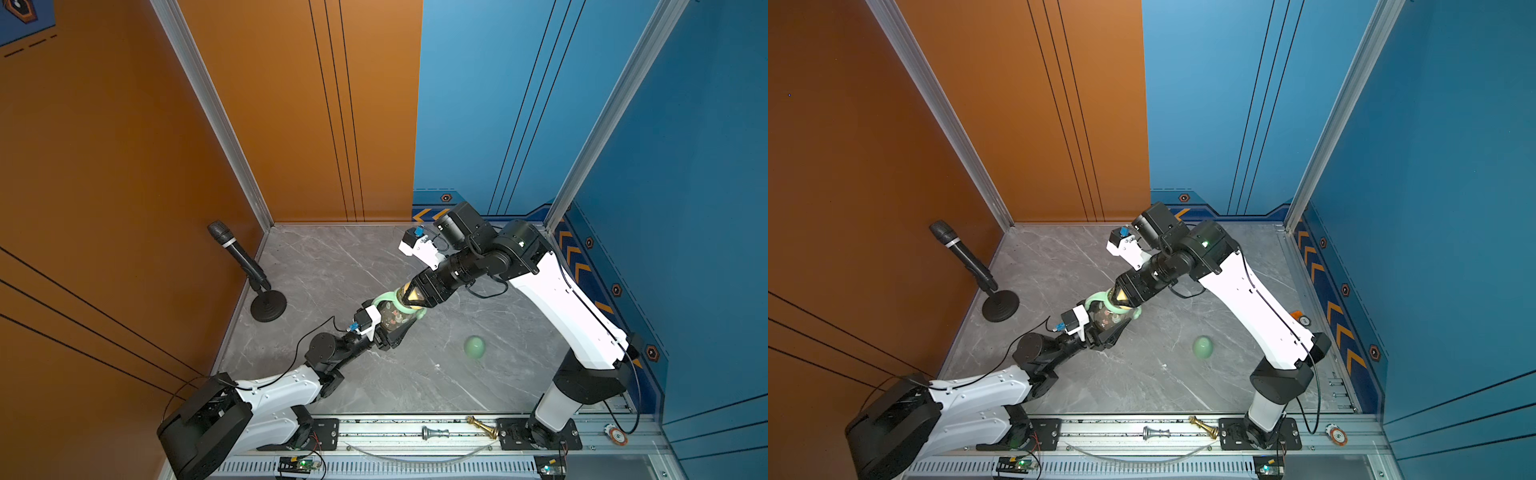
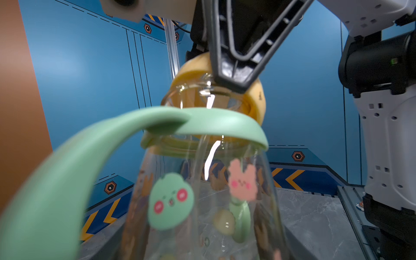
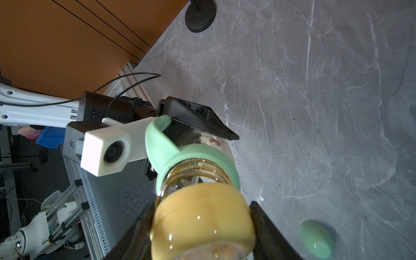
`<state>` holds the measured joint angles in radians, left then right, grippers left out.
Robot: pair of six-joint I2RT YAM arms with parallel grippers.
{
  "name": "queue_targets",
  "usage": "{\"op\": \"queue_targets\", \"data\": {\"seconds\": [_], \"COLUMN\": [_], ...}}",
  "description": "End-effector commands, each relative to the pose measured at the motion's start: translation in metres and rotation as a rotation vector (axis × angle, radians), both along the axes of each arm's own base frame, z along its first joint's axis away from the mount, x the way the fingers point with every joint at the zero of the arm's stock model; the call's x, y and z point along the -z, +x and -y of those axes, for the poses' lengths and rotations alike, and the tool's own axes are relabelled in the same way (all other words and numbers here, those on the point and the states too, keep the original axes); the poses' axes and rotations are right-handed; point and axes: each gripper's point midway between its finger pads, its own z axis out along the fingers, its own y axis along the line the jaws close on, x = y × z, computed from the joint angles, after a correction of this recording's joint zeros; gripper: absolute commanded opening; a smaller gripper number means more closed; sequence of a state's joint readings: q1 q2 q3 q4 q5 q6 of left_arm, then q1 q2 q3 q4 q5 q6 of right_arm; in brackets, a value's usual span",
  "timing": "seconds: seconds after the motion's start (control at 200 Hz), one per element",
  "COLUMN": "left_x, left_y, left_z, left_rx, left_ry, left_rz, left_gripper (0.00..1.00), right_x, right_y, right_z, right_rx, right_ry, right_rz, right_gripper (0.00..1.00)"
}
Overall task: Assemble the baby bottles
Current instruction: Close the nipple on the baby bottle.
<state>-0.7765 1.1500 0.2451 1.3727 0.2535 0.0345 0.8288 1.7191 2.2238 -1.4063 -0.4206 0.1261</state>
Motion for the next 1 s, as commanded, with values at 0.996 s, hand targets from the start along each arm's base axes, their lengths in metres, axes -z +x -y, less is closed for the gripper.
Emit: {"op": "queue_targets", "data": {"seconds": [0.996], "left_x": [-0.004], "left_y": [-0.023], "left_z": [0.026], "left_rx": [0.166], "left_ry": [0.030], "left_rz": [0.060], "left_gripper": [0.17], "right_x": [0.067], "right_y": [-0.009], "right_z": [-0.012], "right_rx": [-0.142], "right_ry": [-0.242], "right_rz": [-0.015], "right_gripper": [0.62]}}
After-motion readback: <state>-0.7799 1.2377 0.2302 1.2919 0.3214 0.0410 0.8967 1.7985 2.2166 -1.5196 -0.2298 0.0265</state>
